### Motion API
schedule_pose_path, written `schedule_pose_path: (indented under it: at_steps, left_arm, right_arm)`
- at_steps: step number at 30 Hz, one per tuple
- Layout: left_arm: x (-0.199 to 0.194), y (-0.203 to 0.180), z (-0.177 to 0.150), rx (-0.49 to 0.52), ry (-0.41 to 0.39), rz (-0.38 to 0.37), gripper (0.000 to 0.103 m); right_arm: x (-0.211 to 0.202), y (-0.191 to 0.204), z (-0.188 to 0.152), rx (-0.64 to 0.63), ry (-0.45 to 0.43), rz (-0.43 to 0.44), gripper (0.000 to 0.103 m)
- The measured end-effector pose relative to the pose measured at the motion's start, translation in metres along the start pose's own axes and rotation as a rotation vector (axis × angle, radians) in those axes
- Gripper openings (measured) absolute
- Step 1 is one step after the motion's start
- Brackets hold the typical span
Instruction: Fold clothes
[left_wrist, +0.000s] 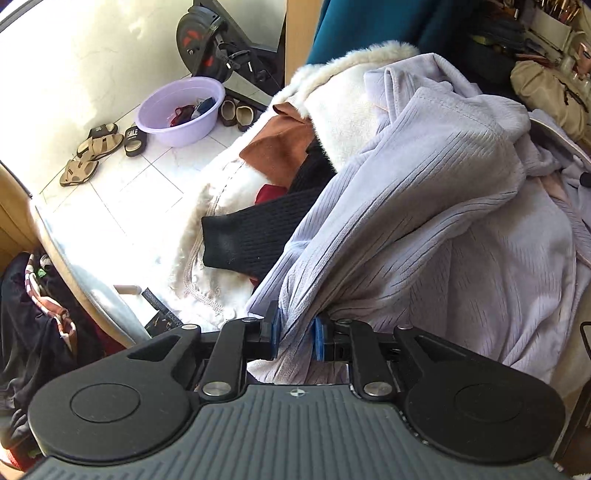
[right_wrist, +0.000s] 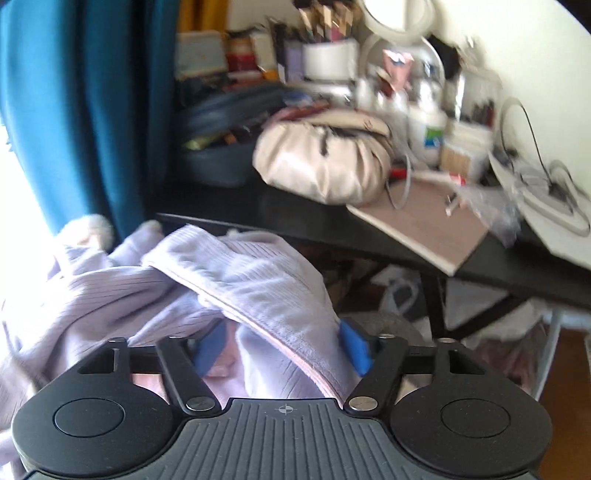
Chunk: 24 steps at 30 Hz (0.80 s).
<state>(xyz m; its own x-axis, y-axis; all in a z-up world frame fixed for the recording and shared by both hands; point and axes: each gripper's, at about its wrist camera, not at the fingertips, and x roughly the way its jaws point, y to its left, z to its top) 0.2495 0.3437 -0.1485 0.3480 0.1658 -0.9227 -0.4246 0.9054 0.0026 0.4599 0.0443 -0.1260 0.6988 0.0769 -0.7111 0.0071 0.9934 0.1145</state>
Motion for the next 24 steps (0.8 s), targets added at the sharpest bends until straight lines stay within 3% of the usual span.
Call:
schedule_pose_path:
  at_steps: [2,5,9,13,17,18,20,22,24]
  left_arm:
    - [0.004,0.002,-0.002,-0.006,0.03,0.029,0.022]
    - [0.005,0.004,0.001,-0.03,0.036,0.023,0.033]
    - [-0.013,-0.034,0.018,0.145,-0.115,-0.015,0.072]
    - [-0.01,-0.083,0.039,0.341,-0.216,-0.002,0.075]
    - [0.014,-0.103,0.058,0.36,-0.206,0.0,0.075]
    - [0.019,-0.103,0.062,0.349,-0.193,-0.002,0.073]
    - [0.023,-0.096,0.063,0.292,-0.157,-0.068,0.057]
    - [0.026,-0.089,0.063,0.238,-0.12,-0.124,0.02]
    - [0.023,-0.083,0.057,0.212,-0.122,-0.123,0.016]
  right_arm:
    - [-0.002,-0.018,0.0,0.127,0.002,0.021,0.02]
    - [-0.023,-0.05,-0.008,0.247,-0.049,-0.006,0.011]
    - [-0.05,-0.096,-0.035,0.369,-0.036,-0.064,0.01]
    - [-0.063,-0.132,-0.081,0.487,0.12,-0.059,0.01]
    - [-0.069,-0.124,-0.118,0.461,0.26,-0.046,0.011]
    - [-0.071,-0.122,-0.124,0.468,0.276,-0.04,0.014]
    - [-0.078,-0.115,-0.124,0.423,0.251,-0.064,0.018]
    - [-0.085,-0.107,-0.117,0.348,0.198,-0.104,0.023]
    - [-0.09,-0.1,-0.109,0.298,0.157,-0.126,0.03]
